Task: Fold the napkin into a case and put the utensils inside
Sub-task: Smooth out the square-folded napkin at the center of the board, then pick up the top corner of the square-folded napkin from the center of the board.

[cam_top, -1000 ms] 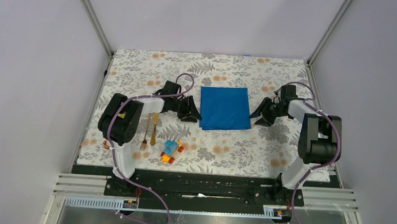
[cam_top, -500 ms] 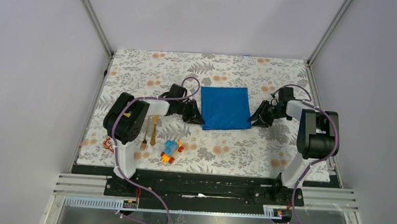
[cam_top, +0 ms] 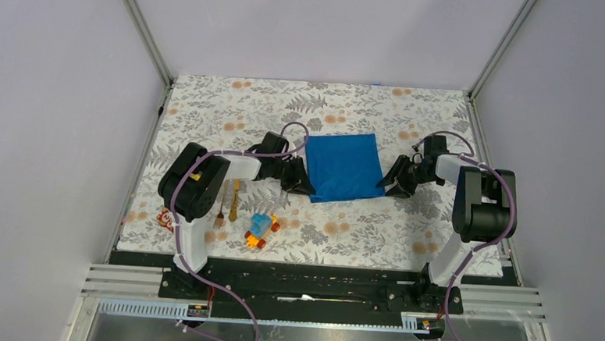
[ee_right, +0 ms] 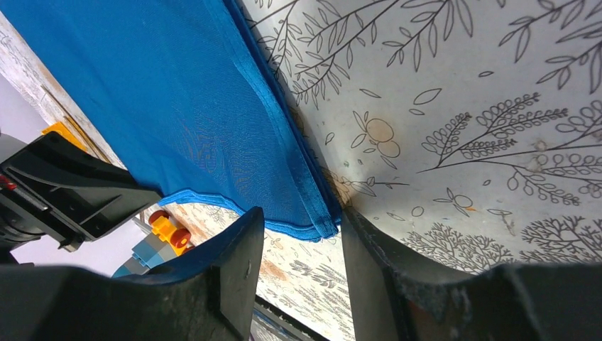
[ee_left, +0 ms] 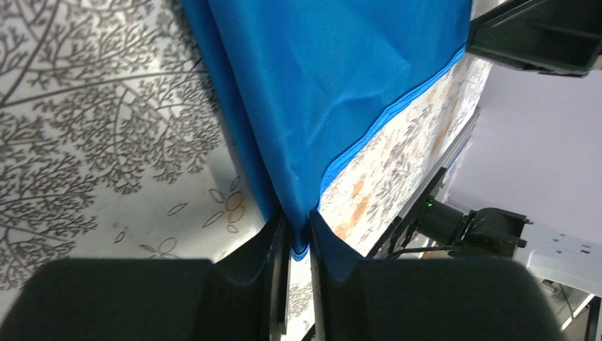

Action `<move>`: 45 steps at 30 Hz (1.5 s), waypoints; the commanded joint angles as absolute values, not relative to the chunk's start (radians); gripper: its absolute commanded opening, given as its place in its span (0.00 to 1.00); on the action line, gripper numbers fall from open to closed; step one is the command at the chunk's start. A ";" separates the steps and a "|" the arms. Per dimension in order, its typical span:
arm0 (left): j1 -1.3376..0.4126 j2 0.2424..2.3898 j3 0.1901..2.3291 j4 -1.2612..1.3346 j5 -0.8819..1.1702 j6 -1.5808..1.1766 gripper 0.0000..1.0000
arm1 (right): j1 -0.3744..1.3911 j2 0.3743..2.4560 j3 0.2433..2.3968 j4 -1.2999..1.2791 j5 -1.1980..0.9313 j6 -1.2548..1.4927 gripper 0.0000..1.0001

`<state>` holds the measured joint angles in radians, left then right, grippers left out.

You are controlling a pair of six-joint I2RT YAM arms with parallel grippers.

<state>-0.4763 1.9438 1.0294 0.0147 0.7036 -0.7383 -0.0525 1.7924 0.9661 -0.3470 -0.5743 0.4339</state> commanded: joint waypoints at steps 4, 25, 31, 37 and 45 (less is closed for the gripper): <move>-0.477 1.889 0.991 0.024 0.709 -0.709 0.29 | -0.052 1.745 0.954 -0.355 -0.566 0.419 0.50; -0.476 1.814 1.035 -0.087 0.679 -0.660 0.49 | -0.055 1.750 0.946 -0.338 -0.602 0.411 0.52; -0.476 1.797 1.047 -0.098 0.672 -0.661 0.51 | -0.055 1.753 0.936 -0.320 -0.651 0.423 0.52; -0.476 1.779 1.069 -0.109 0.658 -0.655 0.52 | -0.055 1.724 0.925 -0.300 -0.693 0.455 0.49; -0.476 1.800 1.093 -0.098 0.667 -0.662 0.51 | -0.055 1.678 0.925 -0.321 -0.672 0.456 0.47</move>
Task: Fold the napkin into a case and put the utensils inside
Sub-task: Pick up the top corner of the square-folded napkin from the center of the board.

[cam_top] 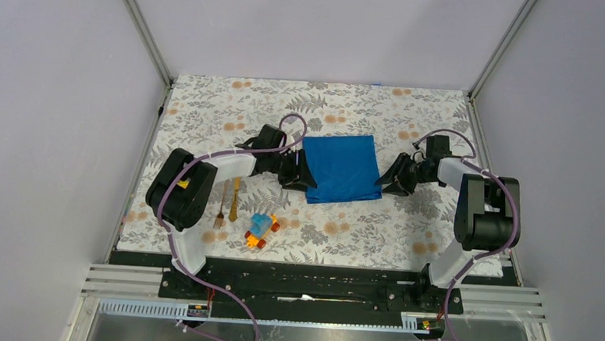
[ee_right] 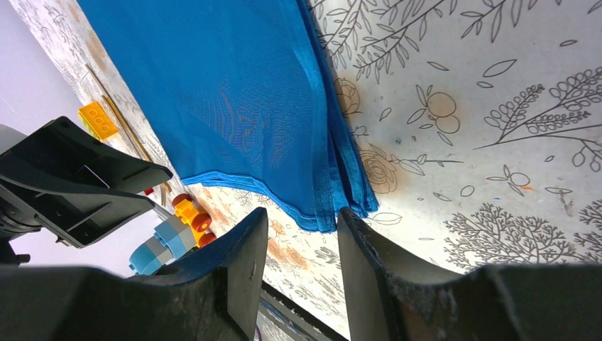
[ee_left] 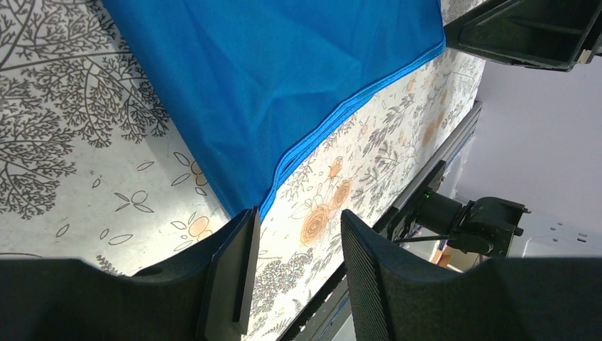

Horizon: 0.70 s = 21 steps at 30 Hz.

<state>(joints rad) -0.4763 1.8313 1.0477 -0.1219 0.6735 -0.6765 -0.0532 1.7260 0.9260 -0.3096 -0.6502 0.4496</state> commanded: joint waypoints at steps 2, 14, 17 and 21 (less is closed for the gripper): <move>-0.476 1.803 1.094 -0.090 0.670 -0.666 0.50 | -0.055 1.677 0.925 -0.320 -0.677 0.459 0.47; -0.475 1.830 1.092 -0.064 0.676 -0.680 0.46 | -0.055 1.692 0.886 -0.205 -0.718 0.543 0.36; -0.475 1.835 1.087 -0.060 0.677 -0.679 0.45 | -0.055 1.686 0.882 -0.204 -0.712 0.544 0.38; -0.476 1.838 1.074 -0.047 0.680 -0.684 0.45 | -0.055 1.666 0.876 -0.198 -0.697 0.561 0.43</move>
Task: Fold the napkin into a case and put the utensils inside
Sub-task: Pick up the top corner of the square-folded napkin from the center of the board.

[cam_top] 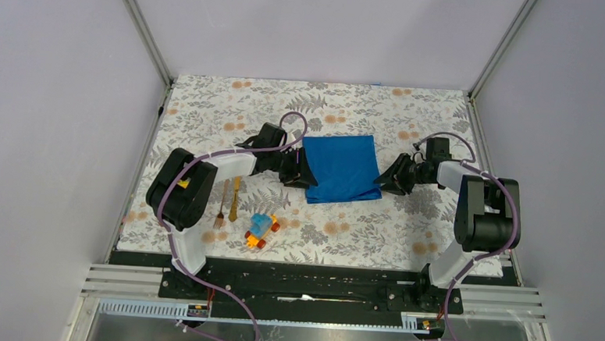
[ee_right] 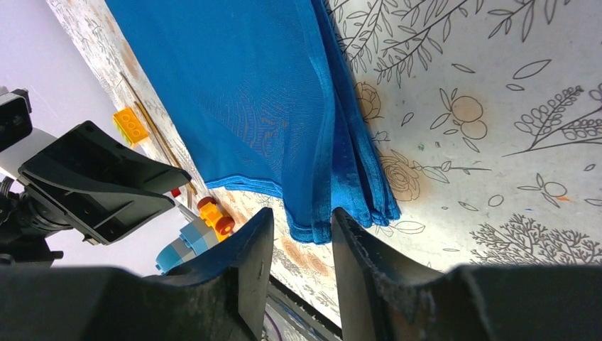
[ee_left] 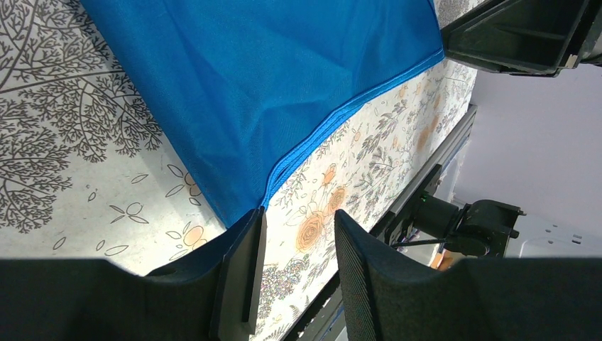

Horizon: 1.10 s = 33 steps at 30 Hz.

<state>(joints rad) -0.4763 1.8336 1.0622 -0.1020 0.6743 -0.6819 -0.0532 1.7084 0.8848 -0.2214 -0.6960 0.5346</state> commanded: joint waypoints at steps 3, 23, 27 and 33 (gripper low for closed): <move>-0.476 1.841 1.067 -0.045 0.683 -0.683 0.44 | -0.055 1.653 0.870 -0.192 -0.688 0.571 0.45; -0.475 1.830 1.051 -0.034 0.681 -0.684 0.43 | -0.055 1.640 0.871 -0.186 -0.680 0.581 0.16; -0.476 1.832 1.045 -0.030 0.682 -0.686 0.41 | -0.054 1.646 0.902 -0.215 -0.674 0.532 0.03; -0.477 1.847 1.035 -0.019 0.681 -0.689 0.35 | -0.022 1.671 0.968 -0.250 -0.667 0.467 0.00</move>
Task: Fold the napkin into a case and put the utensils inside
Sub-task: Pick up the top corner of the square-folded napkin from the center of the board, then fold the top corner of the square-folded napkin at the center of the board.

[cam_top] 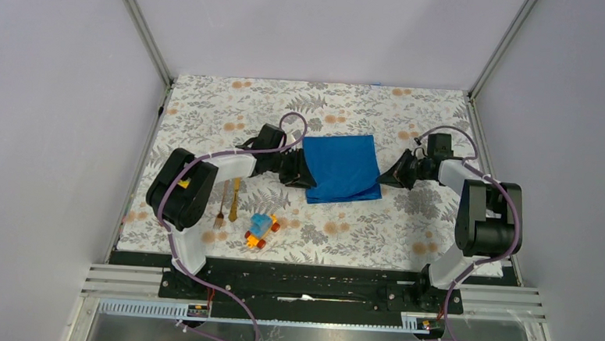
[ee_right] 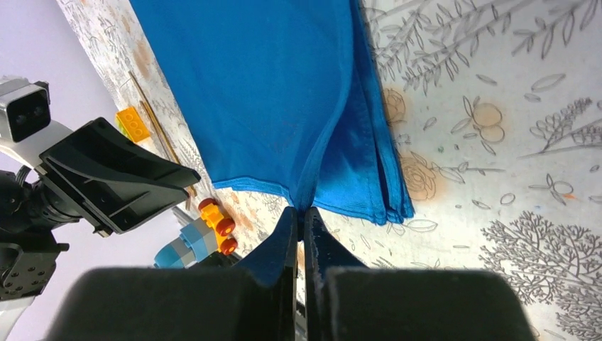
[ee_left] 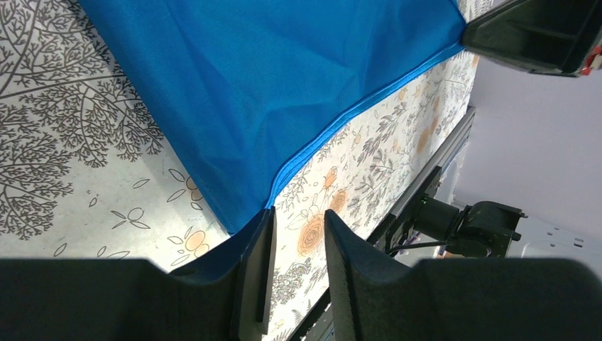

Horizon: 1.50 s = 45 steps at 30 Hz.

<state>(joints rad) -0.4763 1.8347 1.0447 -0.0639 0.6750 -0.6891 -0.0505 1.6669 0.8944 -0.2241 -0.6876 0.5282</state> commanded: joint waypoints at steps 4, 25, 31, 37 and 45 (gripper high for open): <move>-0.477 1.864 1.018 -0.008 0.678 -0.690 0.30 | 0.059 1.720 1.059 -0.275 -0.643 0.449 0.00; -0.489 1.909 0.904 0.077 0.640 -0.711 0.21 | 0.355 2.277 1.707 -0.168 -0.725 0.621 0.00; -0.489 1.902 0.883 0.091 0.630 -0.716 0.20 | 0.376 2.345 1.791 -0.133 -0.721 0.637 0.00; -0.489 1.892 0.870 0.104 0.626 -0.721 0.20 | 0.377 2.403 1.846 -0.125 -0.728 0.641 0.00; -0.489 1.832 0.840 0.113 0.603 -0.733 0.26 | 0.376 2.439 1.882 -0.121 -0.741 0.632 0.01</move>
